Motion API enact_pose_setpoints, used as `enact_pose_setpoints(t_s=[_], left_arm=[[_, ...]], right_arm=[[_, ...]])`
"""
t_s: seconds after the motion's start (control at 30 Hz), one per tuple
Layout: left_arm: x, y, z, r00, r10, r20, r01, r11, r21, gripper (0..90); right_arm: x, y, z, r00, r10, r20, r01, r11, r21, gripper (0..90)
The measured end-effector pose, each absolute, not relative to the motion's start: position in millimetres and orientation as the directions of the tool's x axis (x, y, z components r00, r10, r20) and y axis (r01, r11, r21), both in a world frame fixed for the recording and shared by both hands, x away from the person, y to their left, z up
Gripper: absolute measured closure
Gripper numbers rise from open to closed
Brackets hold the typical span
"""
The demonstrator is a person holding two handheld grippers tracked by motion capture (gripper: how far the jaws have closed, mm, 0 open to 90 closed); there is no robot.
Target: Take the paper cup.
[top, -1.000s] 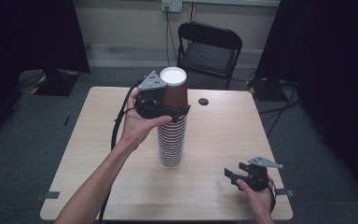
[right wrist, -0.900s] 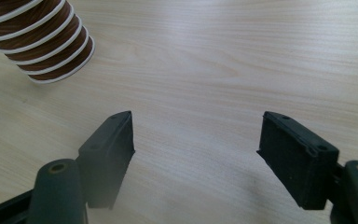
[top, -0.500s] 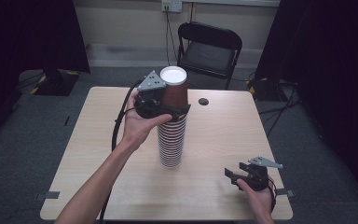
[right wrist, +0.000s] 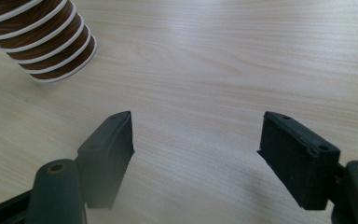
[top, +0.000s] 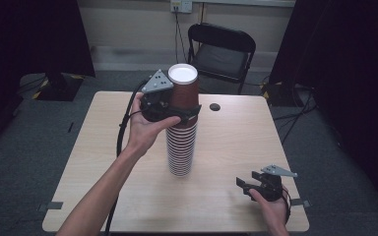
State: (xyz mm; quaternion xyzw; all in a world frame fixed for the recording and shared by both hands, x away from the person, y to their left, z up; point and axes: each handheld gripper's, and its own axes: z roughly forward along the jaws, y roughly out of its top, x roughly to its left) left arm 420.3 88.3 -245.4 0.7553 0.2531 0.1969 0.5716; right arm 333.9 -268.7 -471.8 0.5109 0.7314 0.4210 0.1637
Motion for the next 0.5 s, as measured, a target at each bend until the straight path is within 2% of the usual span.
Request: enact_pose_setpoints(t_s=[0.3,0.5], left_arm=[[415,88,-234,0.778,0.627,0.031,0.119,-0.195,0.974,10.7],[415,88,-228,0.781,0.625,0.013,0.117,-0.167,0.979,10.7]], right_arm=[[334,-269,-471,-0.425,0.885,0.192,0.604,0.119,0.788,25.3],[334,-269,-472,-0.421,0.889,0.181,0.607,0.128,0.784,25.5]])
